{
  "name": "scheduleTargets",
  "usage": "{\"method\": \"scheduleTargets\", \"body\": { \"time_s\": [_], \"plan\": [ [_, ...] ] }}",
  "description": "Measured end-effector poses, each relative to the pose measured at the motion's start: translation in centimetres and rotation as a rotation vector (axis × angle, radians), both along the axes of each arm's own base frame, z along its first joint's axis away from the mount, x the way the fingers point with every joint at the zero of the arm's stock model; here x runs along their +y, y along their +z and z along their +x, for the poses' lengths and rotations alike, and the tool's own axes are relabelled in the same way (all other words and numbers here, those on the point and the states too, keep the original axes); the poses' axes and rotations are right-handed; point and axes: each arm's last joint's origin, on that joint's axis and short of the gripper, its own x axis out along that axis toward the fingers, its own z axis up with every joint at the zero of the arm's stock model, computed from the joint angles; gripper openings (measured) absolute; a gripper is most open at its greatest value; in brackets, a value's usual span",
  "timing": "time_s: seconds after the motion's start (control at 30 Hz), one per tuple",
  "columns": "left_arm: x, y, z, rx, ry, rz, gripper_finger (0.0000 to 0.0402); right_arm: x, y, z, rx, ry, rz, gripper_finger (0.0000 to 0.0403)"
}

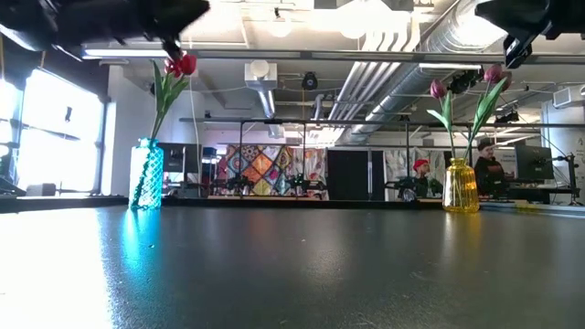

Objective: Sort flowers into vase by color
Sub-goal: Return to Home Position

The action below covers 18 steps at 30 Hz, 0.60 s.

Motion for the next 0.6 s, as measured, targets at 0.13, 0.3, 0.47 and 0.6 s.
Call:
{"method": "scheduleTargets", "body": {
  "time_s": [0.13, 0.3, 0.47, 0.6],
  "plan": [
    [-0.7, 0.4, -2.2, 0.047, 0.017, 0.016, 0.0, 0.1, 0.0, 0.0, -0.001, 0.037, 0.014, 0.0],
    [-1.7, -0.4, -4.3, 0.157, 0.053, -0.03, 0.0, 0.2, -0.2, 0.3, 0.026, 0.048, 0.007, 0.0],
    [-2.7, -2.0, -5.1, 0.141, 0.093, -0.065, 0.0, 0.6, -1.9, 1.8, -0.014, 0.049, 0.015, 0.0],
    [-3.5, -3.9, -5.0, 0.134, 0.09, -0.117, 0.0, 0.8, -3.7, 2.5, -0.052, 0.052, 0.039, 0.0]
  ]
}}
